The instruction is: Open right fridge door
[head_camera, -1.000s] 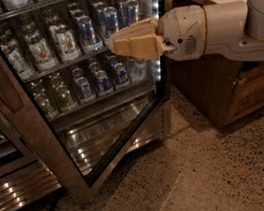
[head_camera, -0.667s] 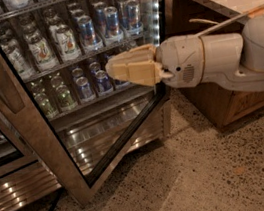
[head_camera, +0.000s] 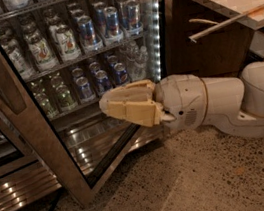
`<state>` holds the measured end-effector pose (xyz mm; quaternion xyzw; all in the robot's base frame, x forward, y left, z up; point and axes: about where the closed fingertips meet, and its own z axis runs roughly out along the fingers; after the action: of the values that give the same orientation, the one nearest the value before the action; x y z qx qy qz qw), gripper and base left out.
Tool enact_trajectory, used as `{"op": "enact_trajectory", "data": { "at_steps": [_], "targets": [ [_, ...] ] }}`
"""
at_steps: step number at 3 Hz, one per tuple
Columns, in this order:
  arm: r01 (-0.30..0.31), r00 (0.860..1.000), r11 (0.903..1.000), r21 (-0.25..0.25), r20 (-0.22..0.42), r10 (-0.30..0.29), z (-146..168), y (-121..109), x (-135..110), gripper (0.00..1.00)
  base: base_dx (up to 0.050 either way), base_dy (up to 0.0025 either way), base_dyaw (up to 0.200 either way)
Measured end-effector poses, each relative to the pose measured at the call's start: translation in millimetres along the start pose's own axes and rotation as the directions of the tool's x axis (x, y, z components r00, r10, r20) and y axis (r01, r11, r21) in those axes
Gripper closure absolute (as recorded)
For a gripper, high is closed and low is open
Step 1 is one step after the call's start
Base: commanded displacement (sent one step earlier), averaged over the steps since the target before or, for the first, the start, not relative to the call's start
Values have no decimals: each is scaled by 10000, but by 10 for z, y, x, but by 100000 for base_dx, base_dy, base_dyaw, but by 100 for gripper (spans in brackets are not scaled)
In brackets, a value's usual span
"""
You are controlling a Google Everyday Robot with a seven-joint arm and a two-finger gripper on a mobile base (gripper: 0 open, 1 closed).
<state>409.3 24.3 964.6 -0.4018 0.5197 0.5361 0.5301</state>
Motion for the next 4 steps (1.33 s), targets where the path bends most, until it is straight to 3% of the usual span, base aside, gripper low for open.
{"op": "enact_trajectory", "data": {
  "at_steps": [1,4],
  "targets": [
    [327,9977,9985,-439,602,-301,4,495,-70,100,0,0,0],
    [327,9977,9985,-440,601,-300,5,495,-70,100,-4982,-1,8]
  ]
}}
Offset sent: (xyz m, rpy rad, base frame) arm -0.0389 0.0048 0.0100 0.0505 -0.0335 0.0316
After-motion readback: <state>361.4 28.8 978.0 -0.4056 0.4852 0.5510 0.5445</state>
